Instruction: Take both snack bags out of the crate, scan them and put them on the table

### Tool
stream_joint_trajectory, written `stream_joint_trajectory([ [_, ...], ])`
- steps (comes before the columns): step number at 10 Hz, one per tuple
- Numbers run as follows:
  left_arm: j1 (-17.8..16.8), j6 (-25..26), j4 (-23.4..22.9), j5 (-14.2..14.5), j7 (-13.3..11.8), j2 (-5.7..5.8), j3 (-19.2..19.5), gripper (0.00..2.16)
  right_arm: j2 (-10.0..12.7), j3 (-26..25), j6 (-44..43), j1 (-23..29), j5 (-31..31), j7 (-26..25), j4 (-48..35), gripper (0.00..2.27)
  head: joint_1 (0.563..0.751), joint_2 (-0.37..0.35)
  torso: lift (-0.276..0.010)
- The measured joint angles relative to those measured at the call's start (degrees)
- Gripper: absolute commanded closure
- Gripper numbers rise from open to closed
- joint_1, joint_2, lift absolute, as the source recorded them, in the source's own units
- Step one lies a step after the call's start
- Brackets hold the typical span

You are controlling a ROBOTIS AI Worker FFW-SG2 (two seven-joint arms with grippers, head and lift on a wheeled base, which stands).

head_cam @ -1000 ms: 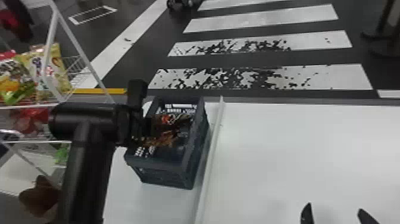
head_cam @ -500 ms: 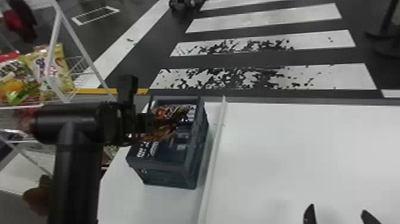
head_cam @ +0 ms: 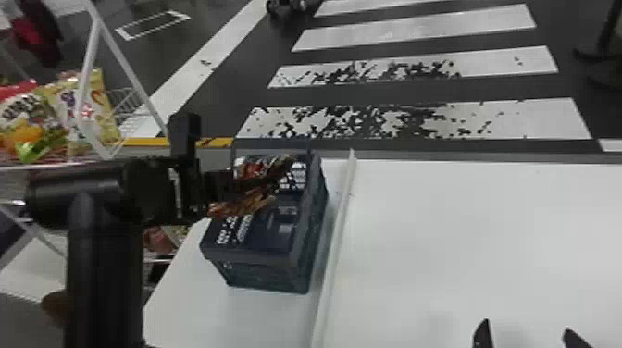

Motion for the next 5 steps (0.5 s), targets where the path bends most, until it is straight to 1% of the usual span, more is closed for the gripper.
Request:
stream_joint_trajectory([
  [3,2.02,-0.16,4.11,7.5,-1.3,-0.01,5.37,2.14,0.0,0.43,1.31,-0.35,0.29,0.02,0.17,0.07,0.695,0.342,-0.092],
  [4,3.12,-0.16,4.51,9.36,-1.26,-0.14,6.86,2.14,0.0,0.57,1.5,-0.42,0.33,0.03,0.2,0.07,0.695,0.345,-0.092],
  [5,4.22,0.06,3.69,10.44,-1.12,-0.27,7.69,2.14,0.02,0.61,1.65,-0.46,0.33,0.06,0.26,0.07,0.695,0.35,-0.092],
])
